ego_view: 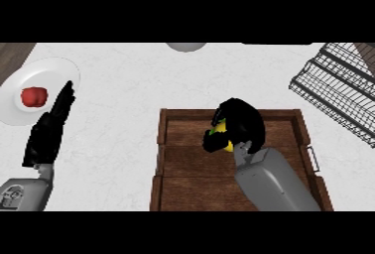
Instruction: Pick the lemon from the tray and place it in the tiered basket
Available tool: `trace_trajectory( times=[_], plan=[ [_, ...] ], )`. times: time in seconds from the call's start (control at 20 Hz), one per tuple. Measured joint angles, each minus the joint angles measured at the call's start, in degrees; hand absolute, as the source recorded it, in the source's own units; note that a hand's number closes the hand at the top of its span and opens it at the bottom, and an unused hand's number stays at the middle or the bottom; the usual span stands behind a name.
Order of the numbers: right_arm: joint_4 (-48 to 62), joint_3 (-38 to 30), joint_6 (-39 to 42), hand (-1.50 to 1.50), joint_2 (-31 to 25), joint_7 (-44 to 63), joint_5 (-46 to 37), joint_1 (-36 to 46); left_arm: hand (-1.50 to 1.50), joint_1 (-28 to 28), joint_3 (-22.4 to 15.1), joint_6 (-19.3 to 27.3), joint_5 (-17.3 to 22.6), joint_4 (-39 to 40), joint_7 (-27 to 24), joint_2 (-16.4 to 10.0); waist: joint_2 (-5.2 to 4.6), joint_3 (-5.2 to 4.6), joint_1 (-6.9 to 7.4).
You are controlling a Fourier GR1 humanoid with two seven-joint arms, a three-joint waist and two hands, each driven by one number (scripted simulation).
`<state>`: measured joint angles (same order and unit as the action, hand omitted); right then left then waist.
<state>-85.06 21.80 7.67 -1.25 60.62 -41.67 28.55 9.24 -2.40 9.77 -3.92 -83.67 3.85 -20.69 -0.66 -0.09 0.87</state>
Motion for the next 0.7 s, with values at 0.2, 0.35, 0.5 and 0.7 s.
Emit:
trace_trajectory(
  times=[0.2,0.35,0.5,0.7],
  plan=[
    [4.6,-8.3,-8.4,1.50,-0.7,1.5,-7.9,6.9,0.00,0.6,-0.4,-0.3,-0.1,-0.1,0.2,0.1,-0.29,-0.01,0.95],
    [8.0,-12.3,-12.6,1.50,-2.4,2.3,-15.5,13.1,0.00,1.0,-0.9,-0.3,-0.5,-0.1,0.5,0.4,-0.30,-0.07,1.65],
    [11.9,-14.9,-15.6,1.50,-3.5,2.9,-23.1,19.5,0.00,1.7,-1.0,-0.7,-0.5,0.5,0.4,0.5,-0.34,-0.10,2.11],
    [18.1,-19.0,-18.0,1.50,-5.6,3.4,-30.6,27.1,0.00,1.5,-1.3,-0.6,-0.6,0.5,0.2,1.1,-0.19,-0.07,2.15]
  ],
)
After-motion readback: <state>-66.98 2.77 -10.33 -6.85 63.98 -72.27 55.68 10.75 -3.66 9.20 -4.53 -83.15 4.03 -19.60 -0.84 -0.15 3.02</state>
